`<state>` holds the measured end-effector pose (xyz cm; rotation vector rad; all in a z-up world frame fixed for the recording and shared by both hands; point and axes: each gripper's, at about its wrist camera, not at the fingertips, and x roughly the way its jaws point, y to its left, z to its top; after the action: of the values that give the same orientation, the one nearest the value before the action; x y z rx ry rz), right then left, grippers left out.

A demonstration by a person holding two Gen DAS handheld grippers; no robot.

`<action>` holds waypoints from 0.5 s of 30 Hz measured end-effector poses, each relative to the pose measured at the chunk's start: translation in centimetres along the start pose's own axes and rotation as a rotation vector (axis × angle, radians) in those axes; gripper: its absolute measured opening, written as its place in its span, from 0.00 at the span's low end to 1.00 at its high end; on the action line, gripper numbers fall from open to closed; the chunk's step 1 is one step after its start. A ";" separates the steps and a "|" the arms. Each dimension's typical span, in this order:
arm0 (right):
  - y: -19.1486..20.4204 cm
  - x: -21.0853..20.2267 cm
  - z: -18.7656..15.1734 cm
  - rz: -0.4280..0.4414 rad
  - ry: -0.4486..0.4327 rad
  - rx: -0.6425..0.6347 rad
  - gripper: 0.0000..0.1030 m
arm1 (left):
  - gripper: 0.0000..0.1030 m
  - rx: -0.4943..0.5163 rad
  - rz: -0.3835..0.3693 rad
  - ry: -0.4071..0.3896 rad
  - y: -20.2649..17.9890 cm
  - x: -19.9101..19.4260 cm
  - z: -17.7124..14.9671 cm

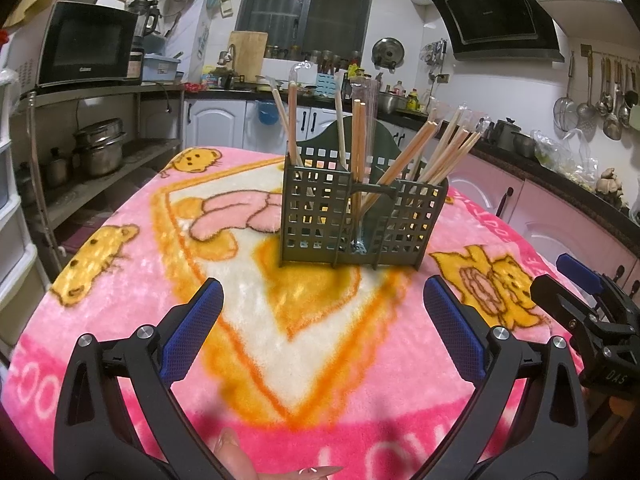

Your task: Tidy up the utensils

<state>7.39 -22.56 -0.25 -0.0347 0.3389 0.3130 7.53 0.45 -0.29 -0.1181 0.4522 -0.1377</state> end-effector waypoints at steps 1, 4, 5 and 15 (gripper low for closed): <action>0.0 0.0 0.0 0.000 -0.001 0.000 0.94 | 0.90 -0.001 -0.004 0.000 0.0 0.0 0.0; 0.0 0.0 0.0 -0.001 0.000 0.001 0.94 | 0.90 -0.001 -0.005 0.001 0.0 0.1 0.0; 0.0 0.0 0.0 0.000 0.000 0.001 0.94 | 0.90 0.000 -0.006 0.001 0.0 0.1 0.0; -0.1 0.0 0.0 -0.002 -0.001 0.002 0.94 | 0.90 -0.001 -0.012 0.003 0.0 0.2 -0.2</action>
<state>7.42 -22.62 -0.28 -0.0331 0.3386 0.3111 7.63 0.37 -0.51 -0.1219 0.4545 -0.1495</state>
